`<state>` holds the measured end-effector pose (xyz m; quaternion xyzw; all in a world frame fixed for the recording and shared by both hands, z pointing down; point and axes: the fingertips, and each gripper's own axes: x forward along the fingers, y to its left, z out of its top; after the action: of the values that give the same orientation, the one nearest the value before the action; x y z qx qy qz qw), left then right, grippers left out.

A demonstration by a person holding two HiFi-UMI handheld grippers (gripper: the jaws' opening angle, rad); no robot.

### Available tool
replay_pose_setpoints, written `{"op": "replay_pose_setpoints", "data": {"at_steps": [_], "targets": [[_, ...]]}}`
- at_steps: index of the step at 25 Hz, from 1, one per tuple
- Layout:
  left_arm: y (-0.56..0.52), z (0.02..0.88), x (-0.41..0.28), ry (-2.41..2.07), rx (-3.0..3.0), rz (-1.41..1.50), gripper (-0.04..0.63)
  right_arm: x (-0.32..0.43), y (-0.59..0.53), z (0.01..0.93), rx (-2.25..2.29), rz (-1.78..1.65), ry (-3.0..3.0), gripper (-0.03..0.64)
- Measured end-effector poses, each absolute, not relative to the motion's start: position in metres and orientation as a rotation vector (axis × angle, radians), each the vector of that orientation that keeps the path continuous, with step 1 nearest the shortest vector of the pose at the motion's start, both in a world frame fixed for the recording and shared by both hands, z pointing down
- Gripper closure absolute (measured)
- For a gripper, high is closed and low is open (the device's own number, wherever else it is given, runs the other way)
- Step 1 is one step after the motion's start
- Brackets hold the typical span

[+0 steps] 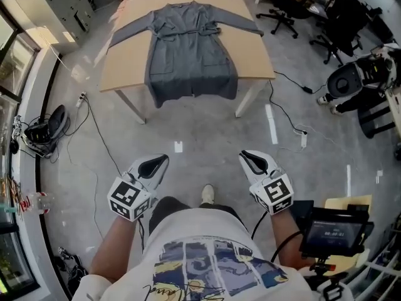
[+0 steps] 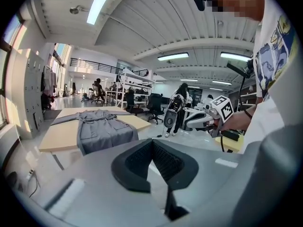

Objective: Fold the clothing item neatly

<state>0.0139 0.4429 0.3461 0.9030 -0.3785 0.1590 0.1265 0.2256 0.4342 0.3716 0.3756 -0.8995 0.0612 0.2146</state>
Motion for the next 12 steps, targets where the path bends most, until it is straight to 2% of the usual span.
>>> {"op": "replay_pose_setpoints", "data": {"at_steps": [12], "targets": [[0.36,0.345,0.043,-1.145,2.619,0.408,0.588,0.236,0.345,0.394,0.981,0.202,-2.53,0.595]]}}
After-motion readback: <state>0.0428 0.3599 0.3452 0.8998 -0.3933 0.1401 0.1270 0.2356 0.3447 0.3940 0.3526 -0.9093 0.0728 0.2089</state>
